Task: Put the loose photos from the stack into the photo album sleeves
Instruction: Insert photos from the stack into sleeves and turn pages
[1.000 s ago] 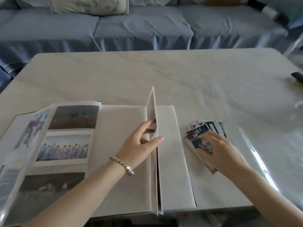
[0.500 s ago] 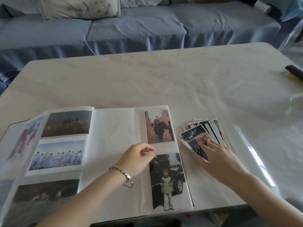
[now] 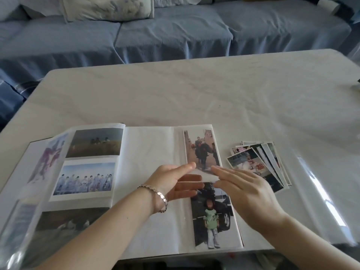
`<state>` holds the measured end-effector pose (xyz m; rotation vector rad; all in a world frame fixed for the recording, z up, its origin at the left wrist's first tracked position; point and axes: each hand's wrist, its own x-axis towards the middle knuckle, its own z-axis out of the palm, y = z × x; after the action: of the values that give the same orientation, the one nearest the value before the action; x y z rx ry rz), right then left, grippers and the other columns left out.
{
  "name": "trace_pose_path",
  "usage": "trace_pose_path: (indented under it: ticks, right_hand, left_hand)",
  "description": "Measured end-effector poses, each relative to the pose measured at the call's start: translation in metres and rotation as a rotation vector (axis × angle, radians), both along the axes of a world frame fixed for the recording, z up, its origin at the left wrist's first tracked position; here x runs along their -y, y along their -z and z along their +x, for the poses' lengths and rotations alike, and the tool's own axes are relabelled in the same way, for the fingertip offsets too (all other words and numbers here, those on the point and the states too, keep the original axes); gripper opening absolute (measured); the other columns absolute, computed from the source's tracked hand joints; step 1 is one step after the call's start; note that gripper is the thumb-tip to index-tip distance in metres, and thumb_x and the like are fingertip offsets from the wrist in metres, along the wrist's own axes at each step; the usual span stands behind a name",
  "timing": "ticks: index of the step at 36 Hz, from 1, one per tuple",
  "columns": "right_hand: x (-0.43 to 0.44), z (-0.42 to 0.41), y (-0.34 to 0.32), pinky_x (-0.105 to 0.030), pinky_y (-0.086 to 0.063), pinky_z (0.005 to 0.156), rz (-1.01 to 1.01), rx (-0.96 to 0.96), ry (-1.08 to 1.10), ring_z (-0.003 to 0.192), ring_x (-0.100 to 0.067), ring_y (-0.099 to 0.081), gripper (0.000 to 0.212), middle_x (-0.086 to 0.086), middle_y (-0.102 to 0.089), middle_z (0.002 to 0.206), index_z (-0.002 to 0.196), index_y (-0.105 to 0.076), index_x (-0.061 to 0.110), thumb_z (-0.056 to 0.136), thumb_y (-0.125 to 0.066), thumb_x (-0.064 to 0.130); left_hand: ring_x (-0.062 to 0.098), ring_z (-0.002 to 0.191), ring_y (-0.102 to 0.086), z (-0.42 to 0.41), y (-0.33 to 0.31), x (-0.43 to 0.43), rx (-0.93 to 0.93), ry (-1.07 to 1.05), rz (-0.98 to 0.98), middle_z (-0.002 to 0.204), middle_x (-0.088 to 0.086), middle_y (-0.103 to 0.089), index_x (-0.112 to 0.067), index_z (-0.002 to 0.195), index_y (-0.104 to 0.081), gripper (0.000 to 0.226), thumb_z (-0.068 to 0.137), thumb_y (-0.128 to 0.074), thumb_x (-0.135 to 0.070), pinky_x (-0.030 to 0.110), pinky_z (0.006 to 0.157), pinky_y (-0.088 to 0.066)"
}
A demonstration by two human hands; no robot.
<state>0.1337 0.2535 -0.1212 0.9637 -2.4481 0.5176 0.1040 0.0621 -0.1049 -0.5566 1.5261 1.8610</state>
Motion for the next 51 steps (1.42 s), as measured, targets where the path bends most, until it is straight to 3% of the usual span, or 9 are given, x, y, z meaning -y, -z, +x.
trace_pose_path:
  ticks: [8,12,15,18,22,29,33,37,51]
  right_hand:
    - [0.009,-0.008,0.001,-0.035,-0.054,0.086,0.047,0.045,-0.220,0.096,-0.015,-0.068,0.004,-0.004,-0.073,0.097,0.070,-0.074,0.012,0.073,-0.075,0.010]
    - [0.012,-0.010,0.006,-0.046,-0.047,0.096,-0.047,0.323,-0.044,0.113,-0.010,-0.055,0.032,0.000,-0.066,0.116,0.103,-0.069,0.012,0.074,-0.074,0.025]
    - [0.016,-0.013,0.003,-0.033,-0.027,0.109,-0.214,0.771,0.289,0.130,-0.004,-0.031,0.074,0.009,-0.039,0.141,0.139,-0.038,0.020,0.075,-0.050,0.056]
    - [0.017,-0.022,0.004,-0.030,-0.047,0.093,-0.459,1.090,0.500,0.113,-0.013,-0.054,0.074,0.001,-0.053,0.131,0.141,-0.033,0.016,0.079,-0.062,0.043]
    - [0.023,-0.030,0.007,-0.015,-0.051,0.051,-0.858,1.326,0.444,0.064,-0.011,-0.070,0.018,0.000,-0.073,0.073,0.095,-0.066,0.006,0.079,-0.067,0.014]
    - [0.028,-0.048,0.014,-0.013,-0.048,0.043,-0.785,1.077,0.498,0.049,-0.008,-0.066,0.016,0.009,-0.068,0.056,0.067,-0.065,0.018,0.080,-0.070,0.010]
    - [0.023,-0.067,0.010,-0.019,-0.048,0.043,-0.659,0.767,0.569,0.049,-0.009,-0.065,0.021,0.003,-0.067,0.054,0.063,-0.066,0.016,0.085,-0.067,0.014]
    - [0.017,-0.082,0.008,-0.031,-0.044,0.042,-0.570,0.584,0.604,0.060,-0.032,-0.066,0.028,-0.014,-0.065,0.063,0.064,-0.057,0.004,0.091,-0.059,0.013]
    - [0.024,-0.082,0.003,-0.025,-0.045,0.044,-0.382,0.505,0.531,0.045,-0.010,-0.059,0.016,-0.005,-0.064,0.064,0.079,-0.049,0.017,0.093,-0.055,0.012]
  left_hand:
    - [0.017,0.059,-0.069,0.001,0.002,0.012,-0.018,-0.110,-0.042,0.073,0.012,-0.072,-0.002,0.099,-0.065,0.014,0.086,-0.062,-0.005,0.021,0.046,-0.051]
    - [0.010,0.049,-0.065,0.001,0.008,0.020,-0.122,-0.198,-0.191,0.063,0.005,-0.069,-0.009,0.085,-0.065,0.017,0.081,-0.064,0.007,0.018,0.044,-0.051]
    - [0.011,0.050,-0.065,-0.001,0.011,0.032,-0.273,-0.240,-0.325,0.073,0.006,-0.069,-0.015,0.081,-0.064,0.023,0.079,-0.066,0.008,0.019,0.046,-0.053]
    - [0.015,0.053,-0.067,0.000,0.012,0.043,-0.373,-0.234,-0.379,0.071,-0.002,-0.072,-0.022,0.083,-0.063,0.026,0.079,-0.069,0.003,0.021,0.050,-0.055]
    - [0.014,0.050,-0.067,0.002,0.010,0.050,-0.477,-0.156,-0.479,0.066,-0.010,-0.071,-0.025,0.083,-0.063,0.023,0.080,-0.070,-0.004,0.016,0.047,-0.051]
    - [0.016,0.096,-0.063,-0.009,0.020,0.087,-0.915,0.170,-1.178,0.102,-0.001,-0.068,-0.011,0.101,-0.069,0.018,0.085,-0.066,-0.018,0.016,0.084,-0.042]
    - [0.016,0.144,-0.010,-0.020,0.036,0.114,-0.794,0.529,-1.538,0.155,-0.001,-0.021,-0.019,0.135,-0.046,0.048,0.091,-0.051,-0.039,0.035,0.113,-0.004]
    - [0.011,0.143,0.015,-0.022,0.053,0.121,-0.694,0.559,-1.596,0.157,-0.012,0.007,-0.032,0.146,-0.022,0.057,0.093,-0.028,-0.054,0.037,0.110,0.014]
    - [0.006,0.143,0.008,-0.023,0.056,0.124,-0.736,0.438,-1.549,0.156,-0.017,-0.005,-0.029,0.141,-0.035,0.056,0.091,-0.040,-0.054,0.032,0.112,0.008]
